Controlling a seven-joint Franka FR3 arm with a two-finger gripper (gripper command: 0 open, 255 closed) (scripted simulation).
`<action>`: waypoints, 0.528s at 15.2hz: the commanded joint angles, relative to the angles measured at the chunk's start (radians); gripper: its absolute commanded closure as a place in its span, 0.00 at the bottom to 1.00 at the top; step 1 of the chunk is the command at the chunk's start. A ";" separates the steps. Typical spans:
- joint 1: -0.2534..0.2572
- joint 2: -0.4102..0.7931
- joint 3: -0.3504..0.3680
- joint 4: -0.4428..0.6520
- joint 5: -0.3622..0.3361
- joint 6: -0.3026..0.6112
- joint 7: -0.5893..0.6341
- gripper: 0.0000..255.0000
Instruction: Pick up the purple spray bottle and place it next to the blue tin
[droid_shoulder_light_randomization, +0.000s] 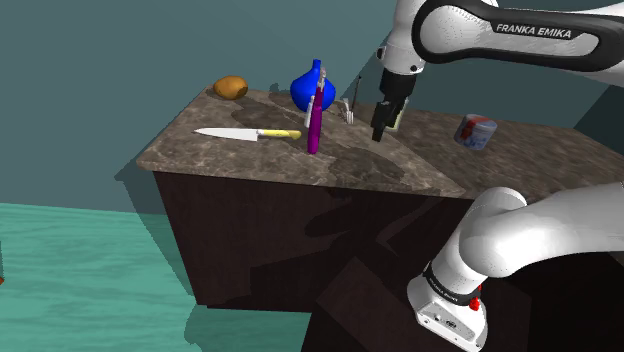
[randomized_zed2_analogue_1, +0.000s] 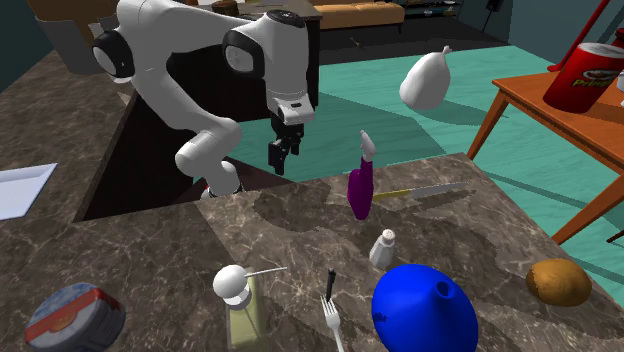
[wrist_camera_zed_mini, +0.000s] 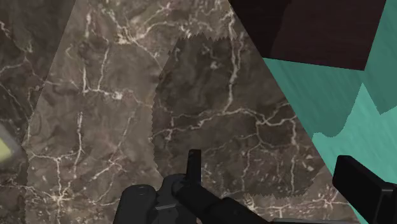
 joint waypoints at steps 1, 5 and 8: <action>0.000 0.000 0.000 0.000 0.000 0.000 0.000 0.00; -0.024 0.053 0.101 0.011 0.036 0.127 0.224 0.00; -0.053 0.112 0.178 0.042 0.040 0.216 0.392 0.00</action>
